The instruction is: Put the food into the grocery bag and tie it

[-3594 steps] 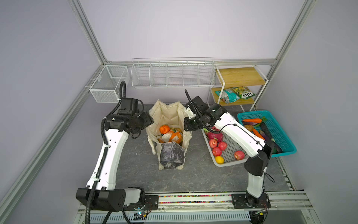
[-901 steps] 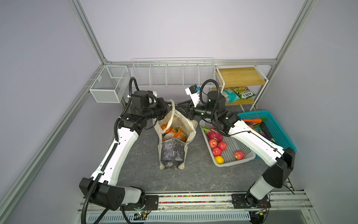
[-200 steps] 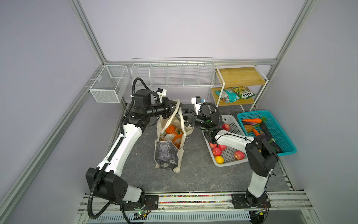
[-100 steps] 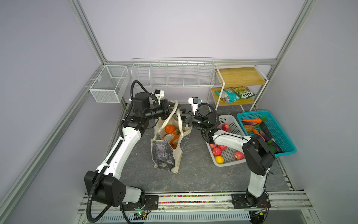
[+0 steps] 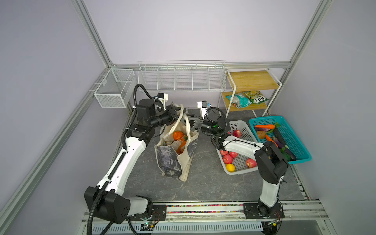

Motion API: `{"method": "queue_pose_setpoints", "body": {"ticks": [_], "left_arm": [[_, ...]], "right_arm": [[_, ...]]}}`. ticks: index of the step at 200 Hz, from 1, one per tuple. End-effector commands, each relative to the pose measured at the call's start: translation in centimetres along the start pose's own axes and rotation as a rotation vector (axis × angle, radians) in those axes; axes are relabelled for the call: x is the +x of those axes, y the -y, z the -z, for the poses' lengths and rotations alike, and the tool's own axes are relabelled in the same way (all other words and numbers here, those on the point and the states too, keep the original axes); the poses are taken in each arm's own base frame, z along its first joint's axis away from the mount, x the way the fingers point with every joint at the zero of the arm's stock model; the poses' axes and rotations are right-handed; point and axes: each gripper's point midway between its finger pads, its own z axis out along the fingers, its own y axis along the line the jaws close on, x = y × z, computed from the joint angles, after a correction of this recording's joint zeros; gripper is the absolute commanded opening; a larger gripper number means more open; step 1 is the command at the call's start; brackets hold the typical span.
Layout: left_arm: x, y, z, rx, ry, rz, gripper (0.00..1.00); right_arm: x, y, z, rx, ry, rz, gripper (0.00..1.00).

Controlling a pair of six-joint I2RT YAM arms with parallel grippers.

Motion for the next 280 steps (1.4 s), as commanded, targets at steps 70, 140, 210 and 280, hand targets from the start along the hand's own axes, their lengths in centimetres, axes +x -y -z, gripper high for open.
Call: {"method": "queue_pose_setpoints", "body": {"ticks": [70,140,210,280], "left_arm": [[1.2,-7.5,0.1,-0.33,0.019,-0.09,0.0],[1.8,-7.4,-0.1,-0.339,0.006,-0.111,0.0],[1.5,-7.0,0.0,-0.331,0.006,-0.12,0.0],[0.3,-6.2,0.5,-0.319,0.03,-0.129,0.0]], "right_arm": [[-3.2,-9.9,-2.0,-0.264,0.036,0.145,0.95],[-1.4,-8.4,-2.1,-0.231,-0.035,0.124,0.57],[-0.6,-7.5,-1.7,-0.215,-0.058,0.11,0.33],[-0.1,-6.3,-0.5,-0.173,-0.093,0.1,0.08]]}}
